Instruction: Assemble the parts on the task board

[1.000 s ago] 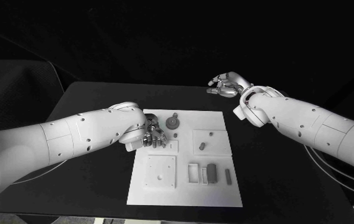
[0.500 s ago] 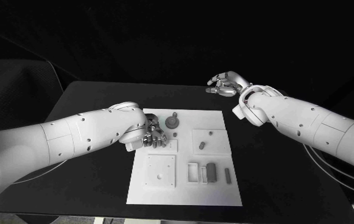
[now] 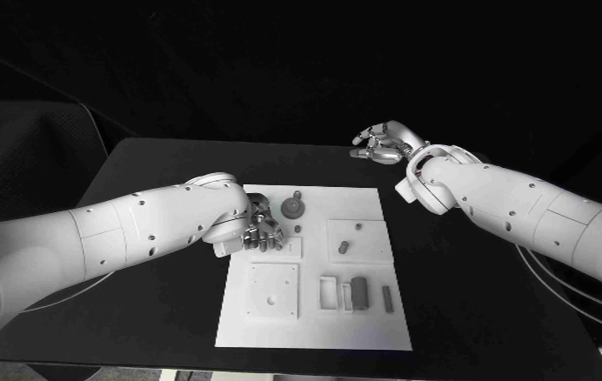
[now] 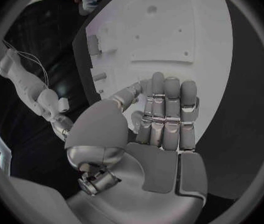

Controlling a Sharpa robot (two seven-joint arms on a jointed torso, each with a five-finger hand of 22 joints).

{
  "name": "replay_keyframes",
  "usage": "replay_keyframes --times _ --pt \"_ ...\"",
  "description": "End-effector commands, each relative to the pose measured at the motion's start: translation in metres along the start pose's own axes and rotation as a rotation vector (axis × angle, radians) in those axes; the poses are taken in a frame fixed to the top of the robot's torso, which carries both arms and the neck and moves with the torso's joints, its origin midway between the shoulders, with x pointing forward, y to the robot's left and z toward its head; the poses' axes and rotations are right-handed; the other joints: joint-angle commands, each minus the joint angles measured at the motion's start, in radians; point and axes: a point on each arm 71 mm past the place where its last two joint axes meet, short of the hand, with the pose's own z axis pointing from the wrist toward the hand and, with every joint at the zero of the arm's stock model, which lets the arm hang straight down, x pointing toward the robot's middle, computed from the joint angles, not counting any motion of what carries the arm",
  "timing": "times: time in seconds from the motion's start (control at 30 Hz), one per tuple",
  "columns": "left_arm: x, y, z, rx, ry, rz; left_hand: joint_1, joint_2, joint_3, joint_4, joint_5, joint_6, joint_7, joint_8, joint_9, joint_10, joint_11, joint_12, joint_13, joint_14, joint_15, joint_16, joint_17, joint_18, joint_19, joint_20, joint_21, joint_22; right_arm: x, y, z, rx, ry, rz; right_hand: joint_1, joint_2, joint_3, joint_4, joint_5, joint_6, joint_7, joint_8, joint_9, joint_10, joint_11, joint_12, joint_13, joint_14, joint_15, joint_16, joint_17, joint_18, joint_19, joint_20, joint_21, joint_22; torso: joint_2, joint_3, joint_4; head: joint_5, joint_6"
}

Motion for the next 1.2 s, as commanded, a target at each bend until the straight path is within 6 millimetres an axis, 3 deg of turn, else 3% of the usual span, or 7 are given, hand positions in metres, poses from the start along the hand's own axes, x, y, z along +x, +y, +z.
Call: replay_keyframes --times 0.03,0.63,1.2 --pt "0.0022 -0.0035 0.0007 0.009 0.014 0.013 0.004 0.003 0.007 -0.001 0.003 -0.003 0.000 -0.001 0.000 -0.005 0.004 -0.003 -0.001 -0.008 0.000 0.000 0.001 0.028 -0.002 0.000 0.000 -0.001 0.0017 0.0014 0.0001 -0.007 0.015 -0.001 0.001 0.009 0.003 0.002 -0.004 -0.002 0.008 0.005 0.001 -0.005 0.001 -0.006 -0.001 -0.003 -0.002 -0.004 -0.001 -0.007 -0.004 0.000 0.020 -0.002 0.000 -0.0001 0.0000 0.000 0.000" --pt "0.0074 -0.0077 0.0069 0.016 0.008 0.048 0.004 0.004 0.008 -0.001 0.003 -0.003 0.000 -0.001 0.000 -0.006 0.004 -0.004 -0.001 -0.008 0.000 0.000 0.002 0.028 -0.002 0.000 0.000 -0.001 0.0041 0.0039 0.0000 -0.012 0.025 0.003 -0.001 0.009 0.003 0.002 -0.005 -0.003 0.008 0.006 0.001 -0.005 0.002 -0.007 -0.002 -0.004 -0.001 -0.005 -0.002 -0.007 -0.005 0.001 0.020 -0.002 0.001 0.0009 -0.0009 -0.005 -0.006" --pt "0.0049 -0.0011 0.0060 0.004 -0.002 0.060 0.007 0.006 0.011 -0.004 0.003 -0.003 -0.001 -0.002 0.000 -0.005 0.004 -0.004 -0.001 -0.008 0.000 0.000 0.002 0.028 -0.003 0.000 0.000 -0.001 0.0045 0.0049 -0.0008 -0.015 0.029 0.005 -0.002 0.010 0.003 0.003 -0.005 -0.003 0.008 0.006 0.001 -0.006 0.002 -0.007 -0.002 -0.004 -0.001 -0.005 -0.002 -0.007 -0.005 0.001 0.020 -0.002 0.000 -0.0011 0.0006 -0.006 -0.009"
